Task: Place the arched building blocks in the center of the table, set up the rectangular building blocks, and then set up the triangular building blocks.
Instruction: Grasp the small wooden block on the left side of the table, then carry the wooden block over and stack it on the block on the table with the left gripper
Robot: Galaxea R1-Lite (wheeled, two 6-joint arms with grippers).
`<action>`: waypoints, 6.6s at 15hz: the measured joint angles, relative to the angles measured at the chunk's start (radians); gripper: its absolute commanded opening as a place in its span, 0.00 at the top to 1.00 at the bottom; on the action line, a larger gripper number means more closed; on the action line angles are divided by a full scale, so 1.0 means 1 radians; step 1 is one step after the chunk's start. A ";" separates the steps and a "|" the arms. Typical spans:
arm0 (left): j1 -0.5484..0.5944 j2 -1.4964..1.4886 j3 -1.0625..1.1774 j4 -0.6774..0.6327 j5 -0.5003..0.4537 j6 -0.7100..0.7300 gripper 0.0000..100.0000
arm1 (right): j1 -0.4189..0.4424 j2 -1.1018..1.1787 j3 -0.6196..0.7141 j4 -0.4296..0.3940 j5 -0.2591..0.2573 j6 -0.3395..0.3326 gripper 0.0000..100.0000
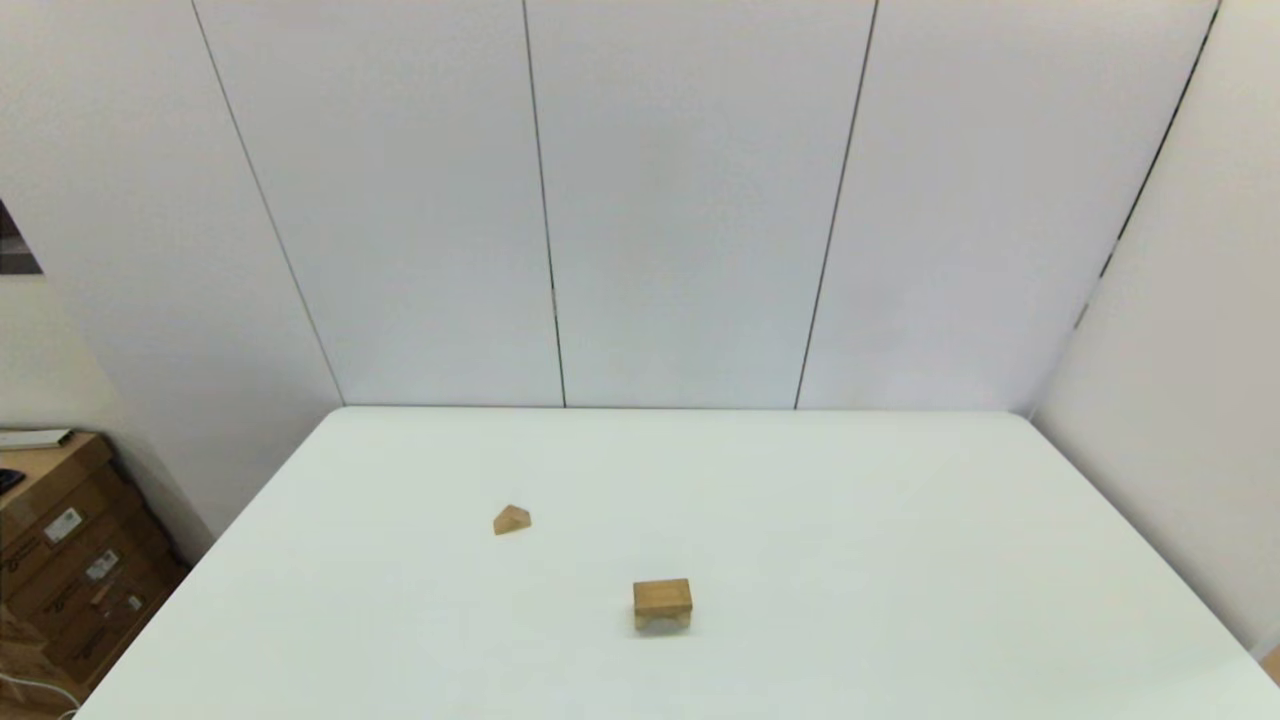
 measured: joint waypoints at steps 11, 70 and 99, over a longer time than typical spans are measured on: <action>0.000 0.016 -0.083 0.028 -0.006 0.001 0.00 | 0.000 0.000 0.000 0.000 0.001 0.000 0.00; -0.251 2.604 -1.988 0.784 -0.157 0.930 0.00 | 0.000 0.000 0.000 0.000 0.000 0.000 0.00; -0.503 2.240 -1.972 1.051 -0.177 0.820 1.00 | 0.000 0.000 0.000 0.000 0.001 0.000 0.00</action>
